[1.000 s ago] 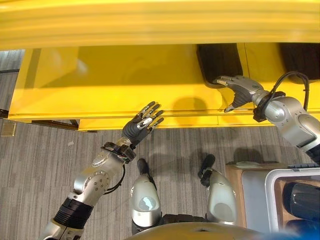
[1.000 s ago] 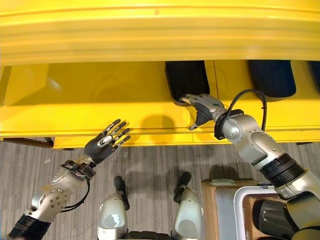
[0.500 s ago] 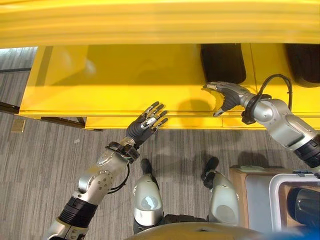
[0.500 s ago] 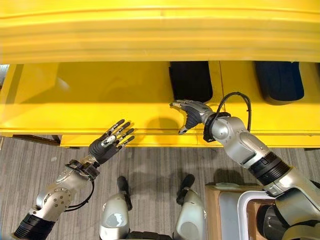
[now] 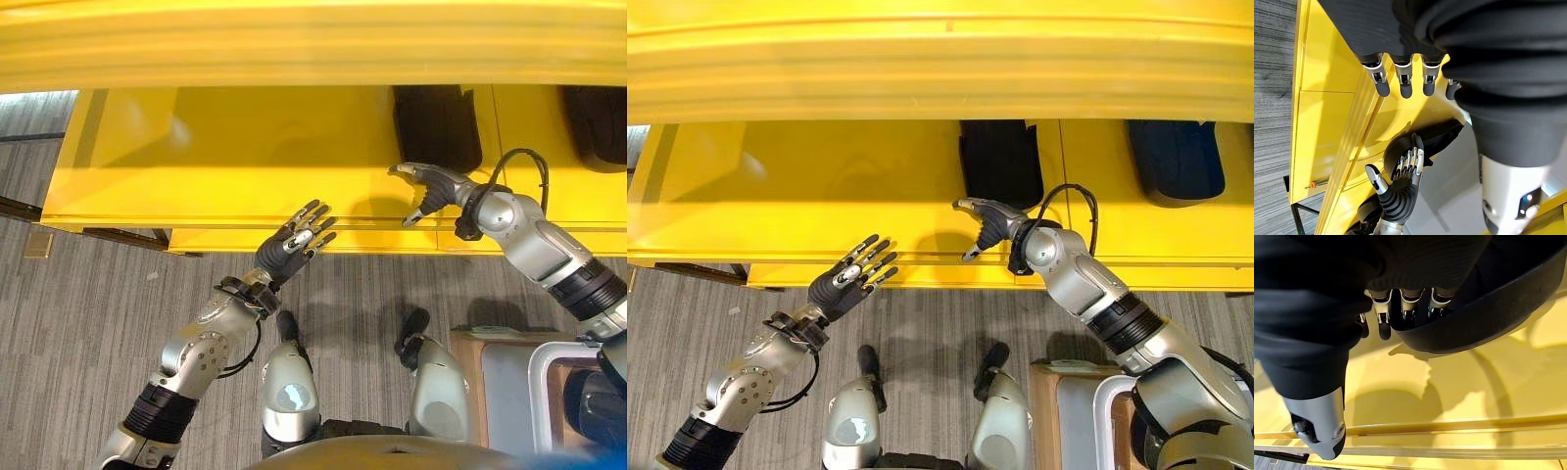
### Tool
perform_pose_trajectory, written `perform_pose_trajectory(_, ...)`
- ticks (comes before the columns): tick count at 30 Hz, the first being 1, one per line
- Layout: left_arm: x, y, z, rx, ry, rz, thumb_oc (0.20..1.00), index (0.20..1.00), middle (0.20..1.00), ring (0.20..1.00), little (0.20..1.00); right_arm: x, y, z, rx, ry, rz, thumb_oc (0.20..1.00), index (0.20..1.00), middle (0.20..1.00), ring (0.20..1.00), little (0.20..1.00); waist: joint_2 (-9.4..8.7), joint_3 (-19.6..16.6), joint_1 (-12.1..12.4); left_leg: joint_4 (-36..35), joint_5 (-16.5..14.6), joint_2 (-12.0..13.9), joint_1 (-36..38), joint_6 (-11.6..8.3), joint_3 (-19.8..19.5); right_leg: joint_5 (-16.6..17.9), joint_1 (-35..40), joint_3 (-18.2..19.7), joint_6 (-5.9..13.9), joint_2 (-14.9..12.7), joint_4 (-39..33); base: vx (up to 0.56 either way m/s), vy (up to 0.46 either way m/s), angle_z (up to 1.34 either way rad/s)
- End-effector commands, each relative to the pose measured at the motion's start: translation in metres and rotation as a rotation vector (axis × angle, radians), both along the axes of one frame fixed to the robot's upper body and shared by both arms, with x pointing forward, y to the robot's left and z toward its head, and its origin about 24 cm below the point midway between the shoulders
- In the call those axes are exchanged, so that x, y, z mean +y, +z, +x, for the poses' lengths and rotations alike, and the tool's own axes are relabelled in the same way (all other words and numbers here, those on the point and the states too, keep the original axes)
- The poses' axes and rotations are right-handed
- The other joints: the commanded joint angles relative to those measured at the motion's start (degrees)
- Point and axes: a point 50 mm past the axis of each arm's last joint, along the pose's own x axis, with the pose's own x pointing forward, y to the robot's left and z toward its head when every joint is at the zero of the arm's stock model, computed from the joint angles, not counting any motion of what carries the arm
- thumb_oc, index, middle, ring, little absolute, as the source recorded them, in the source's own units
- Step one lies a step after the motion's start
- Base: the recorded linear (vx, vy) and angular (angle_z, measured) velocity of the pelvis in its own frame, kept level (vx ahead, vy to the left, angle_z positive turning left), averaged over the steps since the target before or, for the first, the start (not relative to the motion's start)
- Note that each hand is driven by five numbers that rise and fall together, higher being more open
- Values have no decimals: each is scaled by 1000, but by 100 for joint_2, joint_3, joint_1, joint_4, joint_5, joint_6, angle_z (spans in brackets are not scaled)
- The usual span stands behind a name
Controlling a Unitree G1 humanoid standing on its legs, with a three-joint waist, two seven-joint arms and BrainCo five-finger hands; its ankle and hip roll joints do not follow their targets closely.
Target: Move parts from the plastic box to the shelf.
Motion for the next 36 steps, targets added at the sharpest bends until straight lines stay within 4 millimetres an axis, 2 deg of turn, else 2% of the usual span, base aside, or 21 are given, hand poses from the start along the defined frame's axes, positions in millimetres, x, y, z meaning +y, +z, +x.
perform_pose_trajectory(1, -11, 6, -6, -42, -53, -11, 1000, 1000, 1000, 1000, 1000, 15, 28, 10, -137, 8, 26, 1000, 1000, 1000, 1000, 1000, -82, -150, 87, 131, -229, -6, -211, 188, 145, -992, 323, -4, 387, -18, 459, 0, 0, 0)
perform_pose_trajectory(11, -12, 9, -5, -55, -55, -23, 1000, 1000, 1000, 1000, 1000, 7, 52, 15, -388, -48, 72, 1000, 1000, 1000, 1000, 1000, -27, -139, 65, 129, -233, -43, -237, 208, 109, -994, 271, 49, 388, -12, 499, -1, 2, 0)
perform_pose_trajectory(14, -14, 11, -5, -51, -60, -30, 1000, 1000, 1000, 1000, 1000, 17, 67, 6, -491, 50, 123, 1000, 1000, 1000, 1000, 1000, 2, -157, 36, 117, -249, -64, -219, 212, 103, -993, 285, 64, 392, 7, 475, 0, 0, 0)
perform_pose_trajectory(20, -19, 12, -4, -45, -64, -42, 1000, 1000, 1000, 1000, 1000, 30, 76, -2, -598, 121, 143, 1000, 1000, 1000, 1000, 1000, 39, -179, -3, 112, -270, -62, -197, 221, 139, -1000, 292, 90, 385, 20, 450, 0, 0, 0)
perform_pose_trajectory(23, -21, 13, -5, -33, -71, -56, 1000, 1000, 1000, 1000, 1000, 35, 81, -7, -587, 169, 209, 1000, 1000, 1000, 1000, 1000, 63, -193, -27, 128, -287, -62, -199, 226, 149, -1016, 285, 102, 383, 17, 465, 0, 0, 0)
perform_pose_trajectory(28, -21, 13, -5, -33, -71, -56, 1000, 1000, 1000, 1000, 1000, 43, 82, -15, -582, 239, 216, 1000, 1000, 1000, 1000, 1000, 68, -202, -30, 129, -292, -72, -182, 239, 157, -1021, 286, 95, 374, 7, 489, 0, 0, 0)
perform_pose_trajectory(35, -22, 14, -6, -43, -60, -62, 1000, 1000, 1000, 1000, 1000, 44, 94, -24, -722, 259, 263, 1000, 1000, 1000, 1000, 1000, 81, -210, -90, 123, -300, -54, -160, 250, 206, -1022, 289, 112, 370, 15, 478, -7, 16, 0)
perform_pose_trajectory(36, -22, 16, -6, -50, -41, -72, 1000, 1000, 1000, 1000, 1000, 41, 103, -38, -802, 287, 269, 1000, 1000, 1000, 1000, 1000, 93, -227, -166, 73, -218, -24, -173, 302, 314, -922, 272, 93, 309, 64, 384, -45, 48, -1)
